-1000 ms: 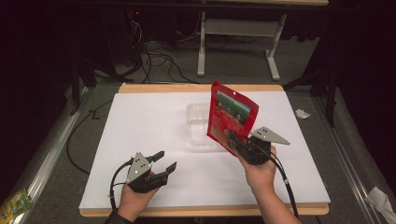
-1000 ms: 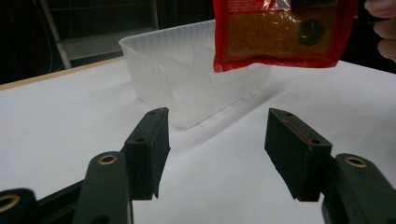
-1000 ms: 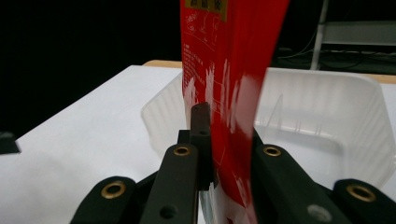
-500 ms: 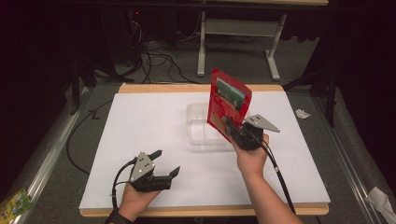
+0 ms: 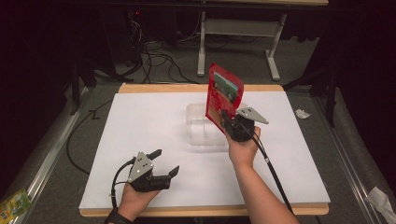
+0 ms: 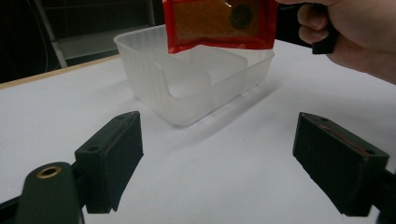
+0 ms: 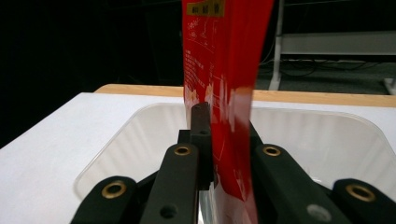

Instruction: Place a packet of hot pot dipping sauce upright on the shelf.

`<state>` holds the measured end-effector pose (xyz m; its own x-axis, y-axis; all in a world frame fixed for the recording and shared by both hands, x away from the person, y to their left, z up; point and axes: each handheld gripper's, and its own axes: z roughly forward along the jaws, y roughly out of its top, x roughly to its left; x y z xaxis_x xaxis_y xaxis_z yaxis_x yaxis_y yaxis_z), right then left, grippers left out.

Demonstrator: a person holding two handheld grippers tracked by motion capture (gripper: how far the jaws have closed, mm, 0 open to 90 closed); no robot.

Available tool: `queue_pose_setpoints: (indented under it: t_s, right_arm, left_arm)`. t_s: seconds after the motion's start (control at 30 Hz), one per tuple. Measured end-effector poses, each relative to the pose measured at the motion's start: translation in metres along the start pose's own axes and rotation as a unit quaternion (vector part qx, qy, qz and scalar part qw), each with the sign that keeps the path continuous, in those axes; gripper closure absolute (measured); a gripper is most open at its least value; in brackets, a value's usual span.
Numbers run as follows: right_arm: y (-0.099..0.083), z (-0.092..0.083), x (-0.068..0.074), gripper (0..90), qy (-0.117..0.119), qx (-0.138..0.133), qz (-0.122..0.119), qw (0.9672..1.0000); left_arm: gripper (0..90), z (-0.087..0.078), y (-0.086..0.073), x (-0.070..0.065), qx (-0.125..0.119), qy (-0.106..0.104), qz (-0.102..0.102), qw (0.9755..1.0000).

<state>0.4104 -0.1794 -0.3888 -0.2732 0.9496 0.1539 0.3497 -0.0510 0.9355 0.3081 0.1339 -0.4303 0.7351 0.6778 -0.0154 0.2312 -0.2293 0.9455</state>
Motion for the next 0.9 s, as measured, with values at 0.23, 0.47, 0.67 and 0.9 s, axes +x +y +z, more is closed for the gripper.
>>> queue_pose_setpoints:
  t_s: [0.23,0.47,0.67,0.9]
  right_arm:
    - [0.001,0.013,0.000,85.0,-0.017,-0.005,0.009,0.9998]
    - [0.001,0.024,0.002,85.0,-0.022,-0.001,0.016,0.9996]
    - [-0.004,0.033,0.004,85.1,-0.033,0.011,0.015,0.9993]
    - [-0.008,0.039,0.006,85.1,-0.036,0.011,0.017,0.9991]
  left_arm:
    - [16.7,-0.001,0.000,0.001,-0.003,0.001,-0.002,1.0000]
    - [17.0,-0.001,0.000,0.000,-0.003,0.003,0.002,1.0000]
    - [17.2,-0.001,0.001,0.000,-0.002,0.005,0.007,1.0000]
    - [17.3,-0.001,0.001,0.000,-0.001,0.004,0.008,1.0000]
